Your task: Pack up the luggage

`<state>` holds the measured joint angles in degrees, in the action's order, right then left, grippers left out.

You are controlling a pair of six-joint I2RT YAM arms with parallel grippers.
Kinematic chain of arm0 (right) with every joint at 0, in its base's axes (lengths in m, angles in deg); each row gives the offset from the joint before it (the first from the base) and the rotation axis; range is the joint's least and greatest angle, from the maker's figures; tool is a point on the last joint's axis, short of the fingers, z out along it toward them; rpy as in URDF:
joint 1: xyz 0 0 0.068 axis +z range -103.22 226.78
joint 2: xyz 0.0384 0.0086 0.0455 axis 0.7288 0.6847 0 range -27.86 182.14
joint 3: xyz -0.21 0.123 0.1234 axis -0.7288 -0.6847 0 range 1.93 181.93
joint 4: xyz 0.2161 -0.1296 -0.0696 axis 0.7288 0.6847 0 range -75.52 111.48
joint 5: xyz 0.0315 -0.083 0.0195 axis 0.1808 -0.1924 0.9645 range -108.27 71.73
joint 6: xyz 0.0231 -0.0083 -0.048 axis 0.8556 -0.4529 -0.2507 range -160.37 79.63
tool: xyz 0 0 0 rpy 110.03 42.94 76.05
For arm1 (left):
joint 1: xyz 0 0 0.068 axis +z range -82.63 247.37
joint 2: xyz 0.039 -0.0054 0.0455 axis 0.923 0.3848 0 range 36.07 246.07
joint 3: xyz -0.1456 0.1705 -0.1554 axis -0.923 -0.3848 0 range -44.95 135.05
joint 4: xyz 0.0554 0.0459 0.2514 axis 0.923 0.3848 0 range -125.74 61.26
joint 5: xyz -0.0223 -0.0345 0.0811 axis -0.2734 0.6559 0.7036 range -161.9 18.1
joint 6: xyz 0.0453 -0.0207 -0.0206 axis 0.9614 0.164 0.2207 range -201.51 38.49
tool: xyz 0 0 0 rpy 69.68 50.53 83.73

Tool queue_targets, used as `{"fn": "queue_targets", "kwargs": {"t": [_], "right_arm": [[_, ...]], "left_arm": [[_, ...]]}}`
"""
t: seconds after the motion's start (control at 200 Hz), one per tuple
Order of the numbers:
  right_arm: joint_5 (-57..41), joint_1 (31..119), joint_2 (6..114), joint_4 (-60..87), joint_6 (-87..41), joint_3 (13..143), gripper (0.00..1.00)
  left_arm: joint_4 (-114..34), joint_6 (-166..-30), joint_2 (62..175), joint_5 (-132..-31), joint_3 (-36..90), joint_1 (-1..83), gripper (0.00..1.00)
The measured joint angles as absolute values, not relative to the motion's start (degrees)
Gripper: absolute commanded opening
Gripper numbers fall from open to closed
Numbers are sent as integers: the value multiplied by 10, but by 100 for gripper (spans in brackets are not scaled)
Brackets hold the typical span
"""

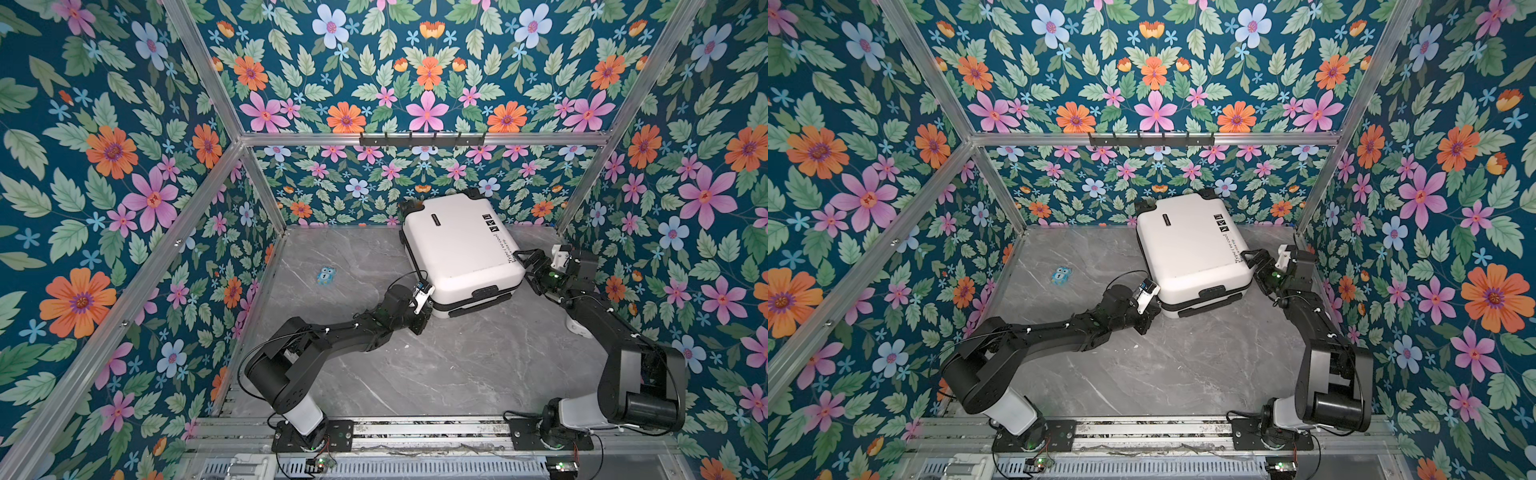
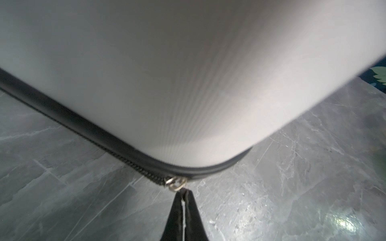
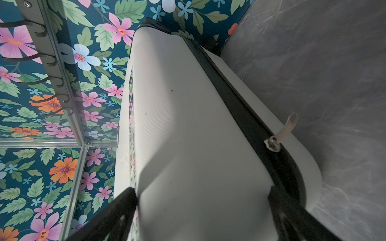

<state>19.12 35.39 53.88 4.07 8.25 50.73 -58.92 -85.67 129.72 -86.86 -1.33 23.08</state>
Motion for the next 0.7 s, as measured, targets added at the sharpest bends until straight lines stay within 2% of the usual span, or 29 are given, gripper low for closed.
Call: {"fn": "queue_targets", "kwargs": {"t": [0.115, 0.26, 0.525, 0.7], "right_arm": [[201, 357, 536, 52, 80, 509, 98], [224, 358, 534, 74, 81, 512, 98], [240, 358, 524, 111, 72, 518, 98], [251, 349, 515, 134, 68, 518, 98]], "left_arm": [[-595, -857, 1302, -869, -22, 236, 38], [-615, -859, 1303, -869, -31, 249, 40], [-673, -863, 1293, -870, -63, 287, 29], [-697, -871, 1291, -893, -70, 311, 29]]}}
